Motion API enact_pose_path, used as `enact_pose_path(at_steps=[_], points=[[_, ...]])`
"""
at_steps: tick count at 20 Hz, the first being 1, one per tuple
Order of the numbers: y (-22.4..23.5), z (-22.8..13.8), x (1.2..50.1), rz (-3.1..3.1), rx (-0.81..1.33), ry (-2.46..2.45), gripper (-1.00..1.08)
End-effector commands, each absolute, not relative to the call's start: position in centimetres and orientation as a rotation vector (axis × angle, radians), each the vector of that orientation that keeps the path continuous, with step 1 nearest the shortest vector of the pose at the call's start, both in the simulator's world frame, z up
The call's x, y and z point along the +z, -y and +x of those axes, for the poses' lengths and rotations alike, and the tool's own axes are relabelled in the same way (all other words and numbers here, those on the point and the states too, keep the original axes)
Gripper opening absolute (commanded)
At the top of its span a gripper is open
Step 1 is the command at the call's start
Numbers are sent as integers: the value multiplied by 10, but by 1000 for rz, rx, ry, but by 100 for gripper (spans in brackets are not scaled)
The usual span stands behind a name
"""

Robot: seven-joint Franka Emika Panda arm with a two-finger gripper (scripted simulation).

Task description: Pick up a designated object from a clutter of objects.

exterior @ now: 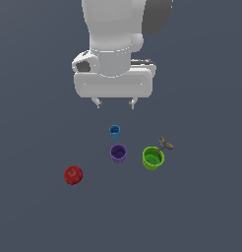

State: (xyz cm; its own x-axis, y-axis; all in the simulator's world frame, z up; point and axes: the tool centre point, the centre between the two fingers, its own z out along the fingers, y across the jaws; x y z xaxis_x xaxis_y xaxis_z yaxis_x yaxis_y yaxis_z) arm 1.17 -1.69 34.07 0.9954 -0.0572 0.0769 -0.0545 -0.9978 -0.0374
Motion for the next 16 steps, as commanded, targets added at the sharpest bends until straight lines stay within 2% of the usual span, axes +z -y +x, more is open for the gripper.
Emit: enact_pose_path(at_steps=[1, 16], points=[[17, 12, 341, -3103, -121, -87, 28], [17, 16, 332, -3127, -136, -93, 28]])
